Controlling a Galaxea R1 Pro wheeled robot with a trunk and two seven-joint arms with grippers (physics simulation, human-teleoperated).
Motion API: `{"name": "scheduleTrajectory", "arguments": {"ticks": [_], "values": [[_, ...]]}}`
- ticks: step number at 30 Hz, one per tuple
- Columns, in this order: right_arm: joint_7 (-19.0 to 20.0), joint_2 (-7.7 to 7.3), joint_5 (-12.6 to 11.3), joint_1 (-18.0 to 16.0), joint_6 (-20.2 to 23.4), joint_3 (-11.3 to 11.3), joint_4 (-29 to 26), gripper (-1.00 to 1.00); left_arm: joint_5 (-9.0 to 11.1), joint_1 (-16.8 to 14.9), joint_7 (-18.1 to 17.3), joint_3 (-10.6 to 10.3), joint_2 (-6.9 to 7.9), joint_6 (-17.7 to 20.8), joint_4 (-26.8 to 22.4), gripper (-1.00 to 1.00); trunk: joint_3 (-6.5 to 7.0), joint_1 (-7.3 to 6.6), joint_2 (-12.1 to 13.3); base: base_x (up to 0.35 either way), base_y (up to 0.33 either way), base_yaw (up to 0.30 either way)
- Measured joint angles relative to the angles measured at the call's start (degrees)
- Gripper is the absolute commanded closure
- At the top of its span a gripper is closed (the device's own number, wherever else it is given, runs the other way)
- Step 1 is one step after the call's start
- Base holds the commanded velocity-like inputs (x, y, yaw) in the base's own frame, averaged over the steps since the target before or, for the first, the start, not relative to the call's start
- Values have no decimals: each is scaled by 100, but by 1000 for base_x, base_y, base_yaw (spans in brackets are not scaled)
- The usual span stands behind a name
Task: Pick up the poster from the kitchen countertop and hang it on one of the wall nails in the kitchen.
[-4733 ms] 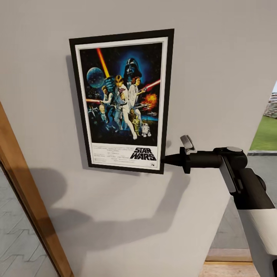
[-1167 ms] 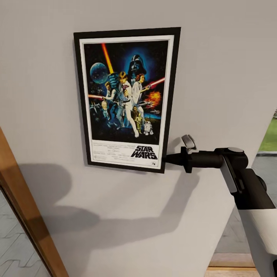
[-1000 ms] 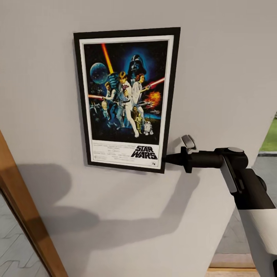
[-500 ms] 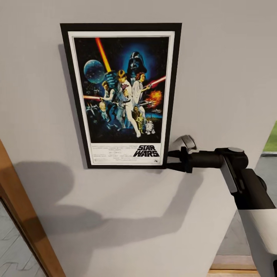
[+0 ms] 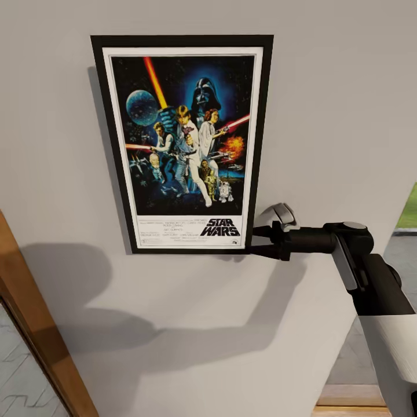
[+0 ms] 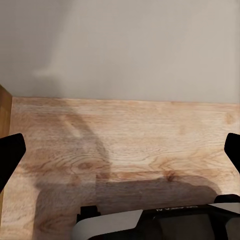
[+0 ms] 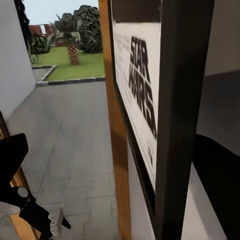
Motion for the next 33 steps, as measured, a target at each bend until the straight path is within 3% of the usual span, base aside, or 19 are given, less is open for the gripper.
{"name": "scheduleTrajectory", "arguments": {"ticks": [16, 33], "values": [[-84, 4, 57, -1, -55, -5, 4, -100, 0, -1, -4, -1, 0, -8, 2, -100, 1, 4, 4, -218, -153, 0], [-71, 8, 47, 160, -64, 3, -4, -100, 0, -1, -9, -1, 0, -6, 14, -100, 1, 3, 4, -85, -10, 0]]}}
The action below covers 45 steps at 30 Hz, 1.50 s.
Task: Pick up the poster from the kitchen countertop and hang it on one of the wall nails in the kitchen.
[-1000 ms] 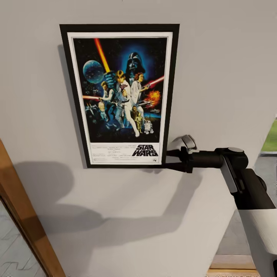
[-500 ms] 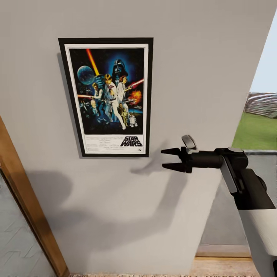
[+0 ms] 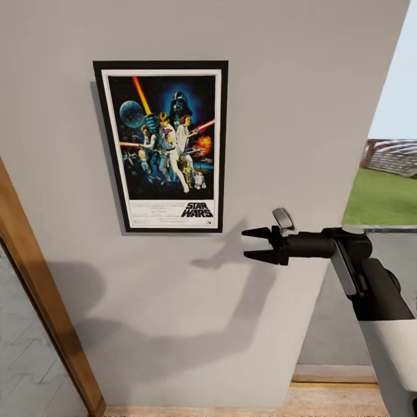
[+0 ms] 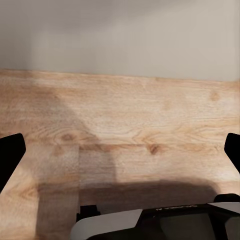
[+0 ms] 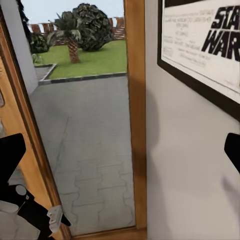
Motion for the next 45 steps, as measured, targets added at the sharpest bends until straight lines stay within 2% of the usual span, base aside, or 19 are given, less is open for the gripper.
{"name": "scheduleTrajectory", "arguments": {"ticks": [6, 10, 11, 12, 13, 14, 15, 18, 19, 22, 25, 28, 31, 36, 38, 39, 43, 44, 45], "values": [[15, -3, 3, 12, 0, 0, 4, -100, 0, 0, 0, 0, 0, -2, 3, -100, 0, -1, -1, -117, 0, 0], [65, -9, 1, 218, -20, -6, 58, -100, 1, 0, -3, 3, 0, -2, 1, -100, 0, -1, -1, -11, 0, 0], [79, -10, 2, 401, -108, -7, 67, -100, 5, 0, -10, 11, 3, -5, -11, -100, -1, -2, -1, 0, 0, 0], [95, -12, 3, 964, -822, -156, 208, -100, 33, 0, -134, 29, 72, -16, -35, -100, 1, -2, -2, 0, 0, 0], [98, -12, 3, 1640, -892, -204, 271, -100, 35, 0, -195, 31, 80, -16, -38, -100, -2, -1, 1, 0, 0, 0], [196, -21, -12, 2206, -1472, -652, 853, -100, 34, 2, -804, 183, 133, -14, -14, -100, -3, -3, -3, 0, 0, 0], [283, -25, -9, 2445, -1797, -798, 1184, -100, 33, 1, -940, 295, 143, -15, -8, -100, -2, -1, 1, 0, 0, 0], [446, -80, -6, 2753, -2421, -978, 1903, -100, 34, 1, -1069, 460, 152, -9, -1, -100, -1, -1, -1, 0, 0, 0], [513, -183, -5, 2886, -2832, -1039, 2495, -100, 37, 1, -1111, 508, 153, -4, -1, -100, -2, -2, -2, 0, 0, 0], [560, -319, -2, 2984, -3408, -1081, 3489, -100, 34, 1, -1138, 519, 146, 5, 1, -100, -2, -2, -1, 0, 0, 0], [587, -404, 2, 3015, -3801, -1096, 4192, -100, 33, 1, -1147, 521, 143, 11, 7, -100, -1, -1, -1, 0, 0, 0], [604, -532, 5, 3038, -4275, -1103, 5281, -100, 26, 1, -1153, 563, 143, 13, 62, -100, -1, -1, -1, 0, 0, 0], [601, -633, 5, 3050, -4668, -1092, 6173, -100, 21, 2, -1141, 571, 147, 7, 415, -100, -2, -2, -1, 0, 0, 0], [521, -677, 3, 3055, -4995, -1061, 7049, -100, 28, 1, -1113, 548, 142, -9, 931, -100, -1, -2, -1, 0, 0, 0], [286, -687, -17, 3092, -5172, -1007, 7406, -100, 25, 1, -1104, 567, 142, -18, 1061, -100, -1, -2, -1, 0, 0, 0], [-429, -682, -5, 3296, -5433, -945, 7653, -100, 20, 1, -1083, 582, 141, -28, 1135, -100, -2, -1, 0, 0, 0, 0], [-1238, -665, 28, 3435, -5610, -869, 7739, -100, 17, 0, -1066, 583, 140, -38, 1253, -100, -1, -2, -1, 0, 0, 0], [-2778, -551, 296, 3491, -5684, -764, 7983, -100, 15, 4, -674, 558, 140, -101, 1589, -100, -3, -2, -1, 0, 0, 0], [-3122, -509, 322, 3490, -5697, -794, 8024, -100, 22, 1, -554, 560, 141, -119, 1625, -100, -1, -1, -1, 0, 0, 0]]}}
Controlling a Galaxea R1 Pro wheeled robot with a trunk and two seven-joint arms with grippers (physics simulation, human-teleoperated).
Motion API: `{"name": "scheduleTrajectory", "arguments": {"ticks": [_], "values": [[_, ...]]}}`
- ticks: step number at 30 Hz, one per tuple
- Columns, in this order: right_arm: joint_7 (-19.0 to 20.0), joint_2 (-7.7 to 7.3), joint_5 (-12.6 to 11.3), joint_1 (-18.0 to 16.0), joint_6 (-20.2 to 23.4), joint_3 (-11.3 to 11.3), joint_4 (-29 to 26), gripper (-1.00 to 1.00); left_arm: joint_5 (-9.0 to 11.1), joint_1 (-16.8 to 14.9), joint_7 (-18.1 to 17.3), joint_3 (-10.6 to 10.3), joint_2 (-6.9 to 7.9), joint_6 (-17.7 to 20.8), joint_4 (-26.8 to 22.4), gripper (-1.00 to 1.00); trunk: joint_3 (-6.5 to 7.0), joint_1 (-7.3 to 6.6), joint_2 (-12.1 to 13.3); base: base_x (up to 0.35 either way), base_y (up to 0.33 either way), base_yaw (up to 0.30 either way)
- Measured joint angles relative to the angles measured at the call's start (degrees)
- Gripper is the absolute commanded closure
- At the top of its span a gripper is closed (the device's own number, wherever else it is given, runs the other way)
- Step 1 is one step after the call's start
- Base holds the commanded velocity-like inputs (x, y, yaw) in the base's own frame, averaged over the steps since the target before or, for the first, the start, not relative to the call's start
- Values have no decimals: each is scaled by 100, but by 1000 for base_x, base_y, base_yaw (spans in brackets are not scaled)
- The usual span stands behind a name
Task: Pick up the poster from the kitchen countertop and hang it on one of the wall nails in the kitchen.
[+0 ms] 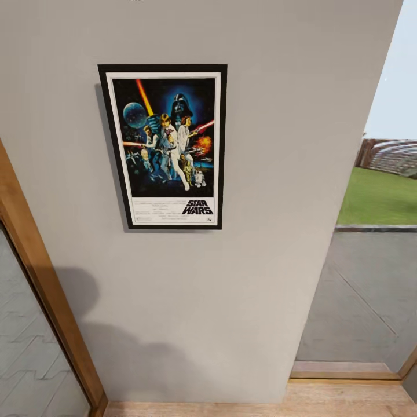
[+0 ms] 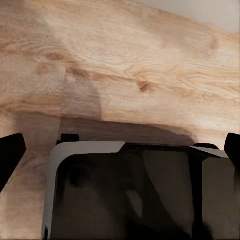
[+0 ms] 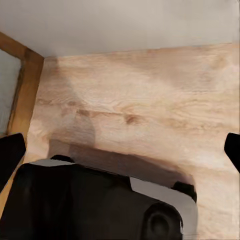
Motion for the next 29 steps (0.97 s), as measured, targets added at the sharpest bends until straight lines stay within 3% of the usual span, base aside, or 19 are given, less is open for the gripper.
{"name": "scheduleTrajectory", "arguments": {"ticks": [1, 2, 3, 6, 8, 13, 29], "values": [[-249, 41, 23, 1, -5, 3, 25, -100, -1, 0, 124, 0, 0, -17, 17, -100, 0, 0, 0, 0, 0, 0], [-752, 134, 57, 5, -10, 10, 61, -100, -3, 0, 410, -2, -3, -57, 40, -100, 0, 0, 0, 0, 0, 0], [-2304, 394, 125, 8, 0, 17, 120, -100, -7, 0, 1366, -28, -11, -308, 132, -100, 0, 0, 0, 0, 0, 0], [-3696, 660, 144, 11, 35, 7, 142, -100, -11, 0, 2054, -58, -15, -553, 223, -100, 0, 0, 0, 0, 0, 0], [-4003, 722, 146, 11, 44, 4, 149, -100, -13, 0, 2216, -57, -15, -598, 240, -100, 0, 0, 0, 0, 0, 0], [-4264, 775, 144, 10, 53, 3, 161, -100, -22, -1, 2339, -40, -16, -634, 256, -100, 0, 0, 0, 0, 0, 0], [-4317, 803, 137, 8, 55, 3, 164, -100, -31, -1, 2355, -104, -17, -647, 259, -100, 0, 0, 0, 0, 0, 0]]}}
